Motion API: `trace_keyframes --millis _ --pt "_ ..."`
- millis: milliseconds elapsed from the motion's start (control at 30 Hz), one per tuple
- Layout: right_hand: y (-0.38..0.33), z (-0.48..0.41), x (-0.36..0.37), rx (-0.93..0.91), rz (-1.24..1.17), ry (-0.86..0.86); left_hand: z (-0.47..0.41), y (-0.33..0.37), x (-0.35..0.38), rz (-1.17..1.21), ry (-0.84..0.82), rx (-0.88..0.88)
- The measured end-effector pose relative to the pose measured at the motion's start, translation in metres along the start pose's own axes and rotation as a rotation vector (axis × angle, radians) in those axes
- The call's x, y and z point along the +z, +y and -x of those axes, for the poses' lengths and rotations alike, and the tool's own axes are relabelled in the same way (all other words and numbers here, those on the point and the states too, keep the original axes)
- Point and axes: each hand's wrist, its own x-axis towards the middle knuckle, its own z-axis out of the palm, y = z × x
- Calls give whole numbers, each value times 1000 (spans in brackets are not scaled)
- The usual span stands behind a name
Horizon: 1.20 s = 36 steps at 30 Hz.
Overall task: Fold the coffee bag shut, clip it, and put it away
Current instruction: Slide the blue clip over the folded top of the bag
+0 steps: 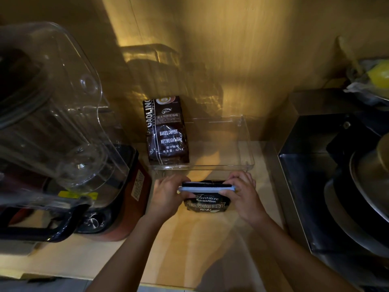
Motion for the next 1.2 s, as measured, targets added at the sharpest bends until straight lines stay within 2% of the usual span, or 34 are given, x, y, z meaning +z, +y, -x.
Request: trace_keyframes --millis 100,267,367,500,633,833,1067,1200 --pt "0 0 -1 10 -3 -16 3 0 -4 133 -2 -110" --pt "0 2 -3 -5 -8 -58 8 3 -5 221 -9 -169" --pt "2 2 -6 -62 111 -72 8 4 -4 242 -3 -197" --pt "-2 -3 -12 -217 411 -131 8 3 -3 226 4 -182" --pt "-22 -7 1 -381 600 -233 10 5 0 196 51 -146" --pt "-55 -14 32 -419 678 -318 13 8 4 135 118 -53" --pt "-60 -13 39 -420 789 -380 22 5 4 195 130 -86" --pt "-58 -15 35 -417 738 -408 19 2 4 240 114 -98"
